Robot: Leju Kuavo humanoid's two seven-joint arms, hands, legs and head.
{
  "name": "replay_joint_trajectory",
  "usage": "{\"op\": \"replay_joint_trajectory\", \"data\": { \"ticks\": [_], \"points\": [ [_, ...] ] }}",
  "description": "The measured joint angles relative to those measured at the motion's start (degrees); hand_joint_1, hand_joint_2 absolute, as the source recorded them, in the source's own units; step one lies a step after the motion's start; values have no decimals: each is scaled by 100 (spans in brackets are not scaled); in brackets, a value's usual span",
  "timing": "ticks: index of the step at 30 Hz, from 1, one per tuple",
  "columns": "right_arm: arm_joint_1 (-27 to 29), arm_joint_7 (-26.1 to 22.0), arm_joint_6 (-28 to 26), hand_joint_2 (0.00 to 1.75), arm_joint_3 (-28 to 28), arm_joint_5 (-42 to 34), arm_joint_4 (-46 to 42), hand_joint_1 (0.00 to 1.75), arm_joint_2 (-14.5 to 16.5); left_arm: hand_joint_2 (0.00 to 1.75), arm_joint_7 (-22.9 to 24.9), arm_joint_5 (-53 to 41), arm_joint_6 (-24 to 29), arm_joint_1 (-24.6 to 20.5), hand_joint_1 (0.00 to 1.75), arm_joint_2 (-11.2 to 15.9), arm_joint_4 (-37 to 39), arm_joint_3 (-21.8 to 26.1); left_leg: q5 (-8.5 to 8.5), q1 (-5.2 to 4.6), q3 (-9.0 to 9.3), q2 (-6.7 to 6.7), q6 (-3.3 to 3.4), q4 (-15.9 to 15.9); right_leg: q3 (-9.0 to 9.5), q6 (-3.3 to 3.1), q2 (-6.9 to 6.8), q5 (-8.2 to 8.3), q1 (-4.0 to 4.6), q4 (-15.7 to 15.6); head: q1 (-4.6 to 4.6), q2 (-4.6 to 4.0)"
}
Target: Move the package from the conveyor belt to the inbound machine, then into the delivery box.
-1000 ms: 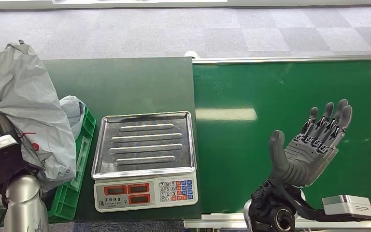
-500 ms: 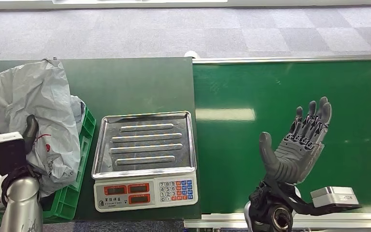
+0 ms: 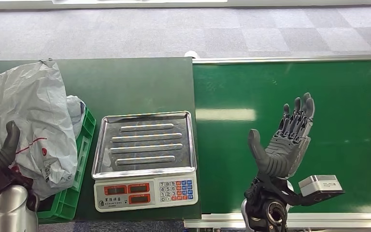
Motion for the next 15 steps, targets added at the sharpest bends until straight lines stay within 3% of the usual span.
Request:
{"op": "replay_joint_trajectory", "data": {
  "ticks": [8,15],
  "points": [
    [-61,5,22,175,2,4,145,0,0,175,-240,131,179,154,0,-102,-486,-94,0,0,0,1,0,0,-2,0,0,0,0,0,-1,0],
    [-140,32,22,175,4,126,260,0,-1,175,-207,-453,-55,477,0,-185,-1199,-864,-1,-1,-1,0,0,0,-3,0,-1,0,-1,-2,1,0]
  ]
}}
